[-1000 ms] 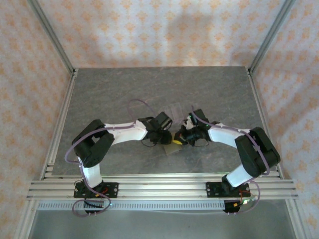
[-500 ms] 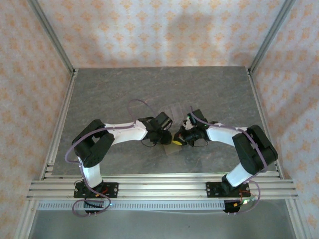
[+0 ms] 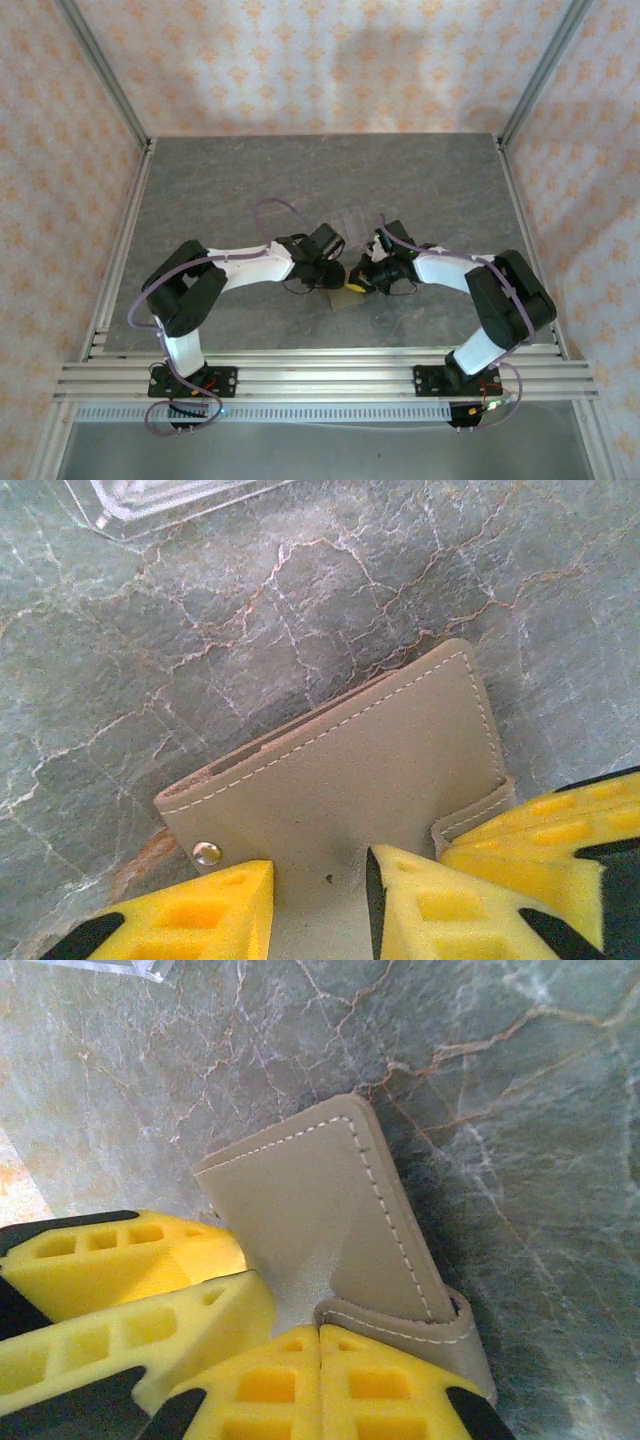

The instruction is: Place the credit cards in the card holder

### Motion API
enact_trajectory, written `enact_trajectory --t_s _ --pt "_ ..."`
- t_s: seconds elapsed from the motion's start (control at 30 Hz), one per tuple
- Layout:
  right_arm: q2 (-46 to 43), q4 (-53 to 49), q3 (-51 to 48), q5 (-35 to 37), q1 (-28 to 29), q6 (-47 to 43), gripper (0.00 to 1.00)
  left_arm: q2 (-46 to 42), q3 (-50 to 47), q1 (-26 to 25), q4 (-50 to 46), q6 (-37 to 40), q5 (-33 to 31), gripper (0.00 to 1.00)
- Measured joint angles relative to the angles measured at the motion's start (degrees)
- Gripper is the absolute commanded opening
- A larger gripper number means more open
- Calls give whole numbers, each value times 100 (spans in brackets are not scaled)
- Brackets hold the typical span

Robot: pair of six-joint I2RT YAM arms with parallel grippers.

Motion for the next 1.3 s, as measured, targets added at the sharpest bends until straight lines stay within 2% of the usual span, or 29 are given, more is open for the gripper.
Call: enact_trajectory --t_s 0.17,0.27,0.43,0.5,0.63,0.7,0.77,0.9,0.97,1.03,1.1,1.17,1.3 --pt "-35 -155 96 155 66 -59 0 -319 -162 181 122 0 138 33" --pt "-140 -415 216 457 153 -111 22 -743 -343 391 131 2 144 38" --pt "-463 -988 726 990 210 -369 61 -1694 -507 765 -81 133 -120 56" --pt "-627 -1075 997 1154 210 -450 74 -2146 -529 898 -216 203 -404 65" --pt "-1021 -1257 1471 1488 210 -693 99 -3322 -634 1185 -592 260 -1377 75" --pt "-1274 -1362 1613 1878 216 -822 99 -3886 -699 1270 -748 304 -2103 84" --pt "-1668 -1556 1657 2634 219 -957 99 -4413 -811 1290 -892 334 -2986 94" --pt "-2393 -1812 1633 4170 81 -1298 99 -4968 -1202 1307 -920 605 -4780 100" --pt "-2771 -1716 1478 5154 -17 -1541 99 -5023 -1685 1346 -481 918 -5700 100" --pt "-3097 -1370 1134 6028 -87 -1878 99 -4953 -2277 1486 109 1292 -6330 99" --pt "-3407 -592 496 6714 -153 -2404 99 -4760 -2743 1810 542 1631 -6542 99" --pt "-3637 647 -485 7211 -267 -3126 99 -4437 -3012 2262 925 1860 -6671 100" --pt "-3495 2562 -2002 7541 -610 -4140 99 -4044 -3370 2839 2103 2404 -6594 100"
